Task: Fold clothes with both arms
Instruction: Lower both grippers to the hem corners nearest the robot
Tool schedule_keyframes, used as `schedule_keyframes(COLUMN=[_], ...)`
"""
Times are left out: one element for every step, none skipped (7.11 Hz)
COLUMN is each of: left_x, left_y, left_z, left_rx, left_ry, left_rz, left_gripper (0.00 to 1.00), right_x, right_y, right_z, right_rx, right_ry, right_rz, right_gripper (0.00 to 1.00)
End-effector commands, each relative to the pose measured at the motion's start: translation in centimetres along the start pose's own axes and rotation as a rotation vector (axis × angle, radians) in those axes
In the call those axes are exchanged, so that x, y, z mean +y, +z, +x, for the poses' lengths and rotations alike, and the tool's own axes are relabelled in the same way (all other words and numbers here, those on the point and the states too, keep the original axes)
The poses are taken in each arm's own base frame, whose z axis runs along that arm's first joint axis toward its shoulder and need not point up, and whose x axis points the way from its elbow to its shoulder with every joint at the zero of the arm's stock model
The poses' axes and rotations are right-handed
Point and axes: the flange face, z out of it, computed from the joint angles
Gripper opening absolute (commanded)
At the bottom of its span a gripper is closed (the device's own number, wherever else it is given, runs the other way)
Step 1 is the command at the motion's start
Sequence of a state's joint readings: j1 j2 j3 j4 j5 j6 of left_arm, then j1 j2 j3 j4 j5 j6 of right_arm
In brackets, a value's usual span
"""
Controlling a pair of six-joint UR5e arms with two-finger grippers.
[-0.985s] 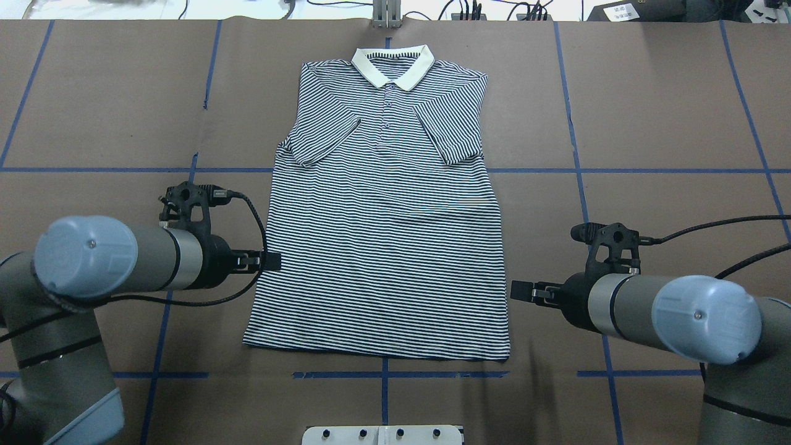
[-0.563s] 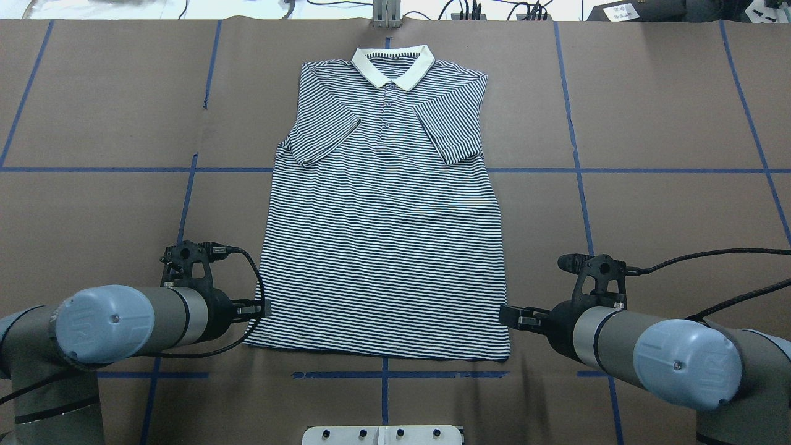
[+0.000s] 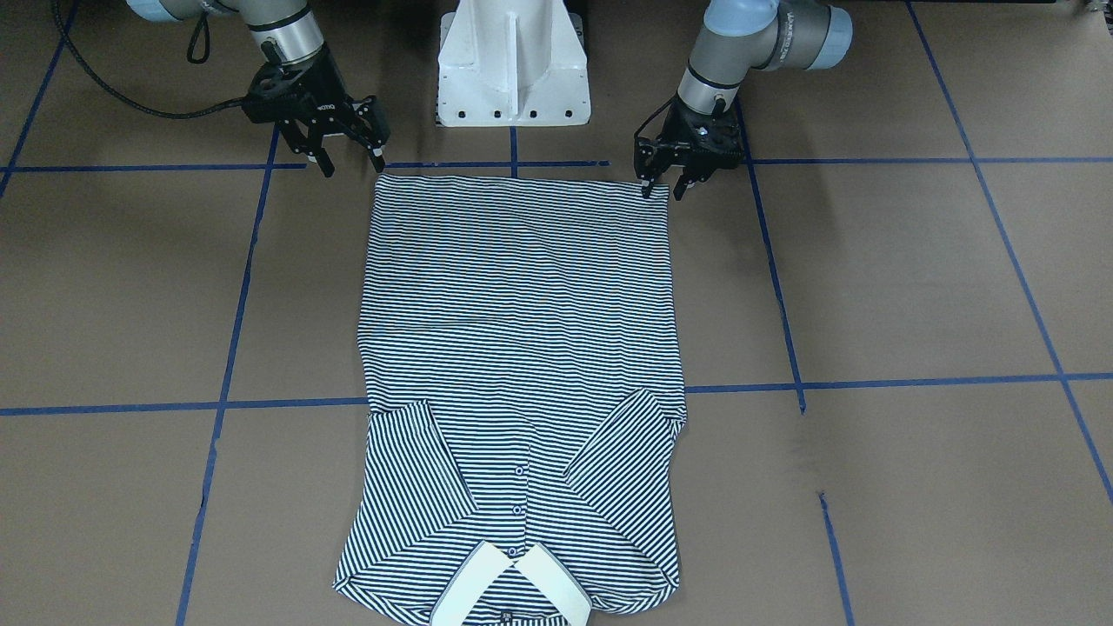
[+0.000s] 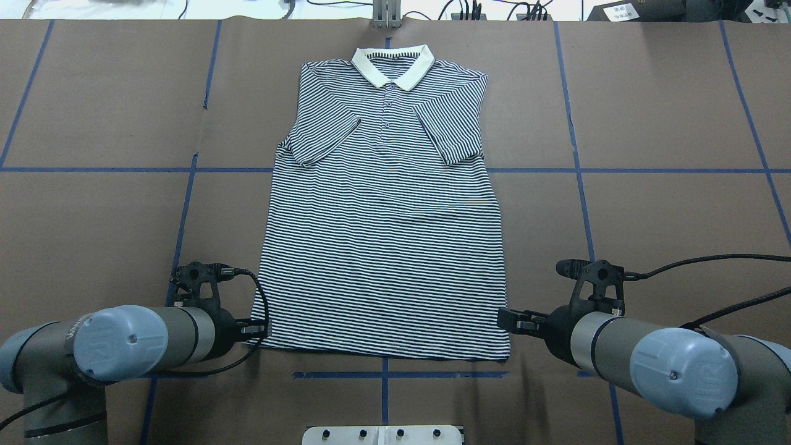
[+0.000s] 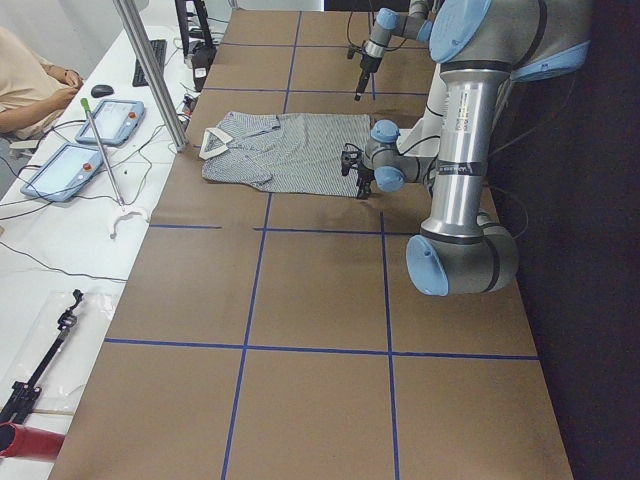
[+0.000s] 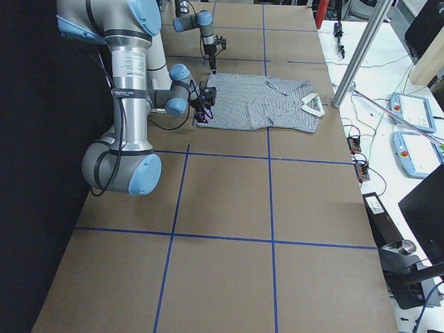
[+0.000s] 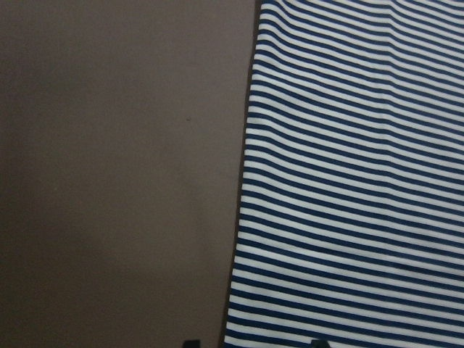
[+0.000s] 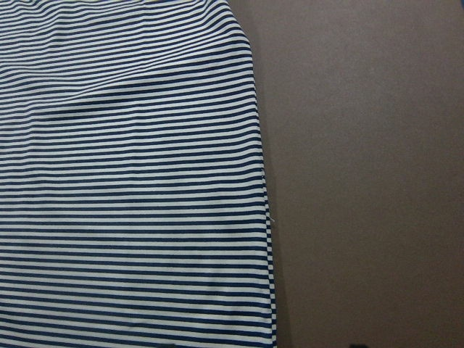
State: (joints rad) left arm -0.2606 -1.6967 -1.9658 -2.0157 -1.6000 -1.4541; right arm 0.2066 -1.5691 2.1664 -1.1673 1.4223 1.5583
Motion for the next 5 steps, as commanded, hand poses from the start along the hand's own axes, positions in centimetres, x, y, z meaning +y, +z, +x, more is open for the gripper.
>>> schedule_keyframes(left_x=[0.55,0.87,0.88,0.88,0.9], left_y=[0.18,0.27,0.43,0.43,0.41], left_z=[0.09,0.09,-0.01,-0.01,0.01], left_rx=[-0.002,-0.003,-0.007,-0.007,-0.006], left_ry=[0.006,0.009,0.009,0.009,0.009], left_rz=[-0.009,-0.014,-0.015,-0.015,-0.016], left_gripper=[0.48,0.41,0.38,0.37,0.37], right_x=[0.28,0.51,0.72,0.8,0.78], right_y=[0.06,0.09,0.11,0.11,0.11], right_z=[-0.04,-0.09,-0.16,-0.17,-0.17], right_rx=[0.0,0.0,-0.003,-0.003,-0.003], right_ry=[-0.004,-0.005,-0.004,-0.003,-0.002], right_rz=[0.0,0.001,0.004,0.003,0.004], right_gripper=[0.84,0.84,0.84,0.84,0.84])
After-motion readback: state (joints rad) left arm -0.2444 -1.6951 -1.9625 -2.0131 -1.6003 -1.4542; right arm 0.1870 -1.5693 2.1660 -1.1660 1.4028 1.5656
